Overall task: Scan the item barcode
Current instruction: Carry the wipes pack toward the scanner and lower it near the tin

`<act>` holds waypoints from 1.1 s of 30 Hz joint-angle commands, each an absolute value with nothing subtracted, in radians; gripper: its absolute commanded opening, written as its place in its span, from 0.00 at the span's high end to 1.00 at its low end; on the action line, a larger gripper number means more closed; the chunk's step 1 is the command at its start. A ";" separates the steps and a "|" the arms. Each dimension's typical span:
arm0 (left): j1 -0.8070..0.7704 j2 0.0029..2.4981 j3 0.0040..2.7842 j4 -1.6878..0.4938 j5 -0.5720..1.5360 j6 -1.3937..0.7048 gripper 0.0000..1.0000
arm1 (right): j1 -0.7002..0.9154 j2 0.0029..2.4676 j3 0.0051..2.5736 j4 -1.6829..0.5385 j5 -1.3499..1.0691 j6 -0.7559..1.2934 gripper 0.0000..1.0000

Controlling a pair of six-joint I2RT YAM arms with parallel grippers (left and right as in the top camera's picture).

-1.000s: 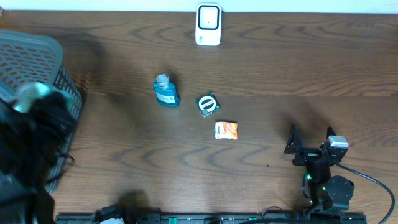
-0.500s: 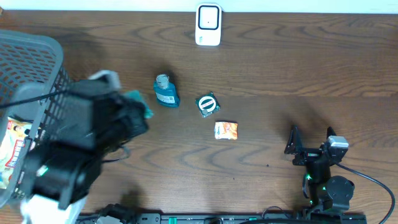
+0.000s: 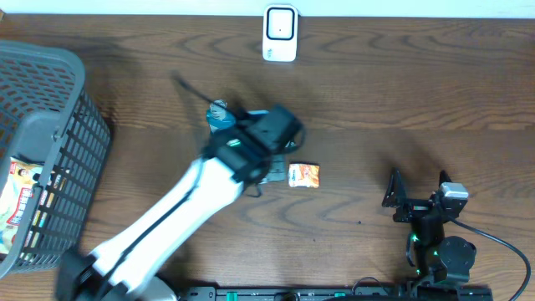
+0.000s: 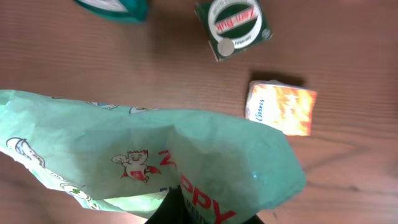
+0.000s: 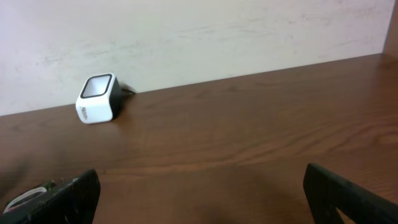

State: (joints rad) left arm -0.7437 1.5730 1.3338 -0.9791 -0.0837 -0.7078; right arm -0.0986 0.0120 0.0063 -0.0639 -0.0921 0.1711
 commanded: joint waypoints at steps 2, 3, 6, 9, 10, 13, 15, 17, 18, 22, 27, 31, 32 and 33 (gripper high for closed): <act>-0.763 1.734 1.328 -0.909 -0.128 -0.720 0.93 | -0.090 0.007 0.006 -0.068 -0.088 0.160 0.01; -0.763 1.766 1.328 -0.891 -0.127 -0.720 0.93 | -0.089 0.007 0.006 -0.068 -0.088 0.160 0.01; -0.762 1.847 1.328 -0.846 -0.128 -0.720 0.92 | -0.082 0.007 0.006 -0.068 -0.088 0.160 0.01; -0.762 1.871 1.328 -0.827 -0.129 -0.719 0.61 | -0.070 0.007 0.006 -0.068 -0.088 0.160 0.01; -0.762 1.870 1.329 -0.824 -0.130 -0.715 0.45 | -0.070 0.007 0.006 -0.068 -0.088 0.160 0.01; -0.757 1.844 1.345 -0.829 -0.152 -0.708 0.10 | -0.070 0.007 0.006 -0.068 -0.088 0.160 0.01; -0.747 1.803 1.359 -0.836 -0.159 -0.708 0.09 | -0.070 0.007 0.006 -0.068 -0.088 0.160 0.01; -0.742 1.768 1.361 -0.834 -0.171 -0.708 0.10 | -0.070 0.007 0.006 -0.068 -0.088 0.160 0.01; -0.738 1.752 1.361 -0.832 -0.179 -0.708 0.16 | -0.070 0.007 0.006 -0.068 -0.088 0.160 0.01; -0.725 1.726 1.361 -0.820 -0.182 -0.709 0.57 | -0.070 0.007 0.006 -0.068 -0.088 0.160 0.01; -0.712 1.739 1.345 -0.815 -0.185 -0.709 0.85 | -0.070 0.007 0.006 -0.068 -0.088 0.160 0.01; -0.712 1.763 1.345 -0.815 -0.185 -0.709 0.85 | -0.070 0.007 0.006 -0.068 -0.088 0.160 0.01; -0.712 1.772 1.345 -0.816 -0.184 -0.709 0.85 | -0.070 0.007 0.006 -0.068 -0.088 0.160 0.01; -0.712 1.779 1.345 -0.816 -0.184 -0.709 0.85 | -0.070 0.007 0.006 -0.068 -0.088 0.160 0.01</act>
State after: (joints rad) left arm -0.7151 1.7447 1.3430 -0.8124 -0.1642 -0.7067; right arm -0.0788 0.0120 0.0063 -0.0639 -0.0917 0.1711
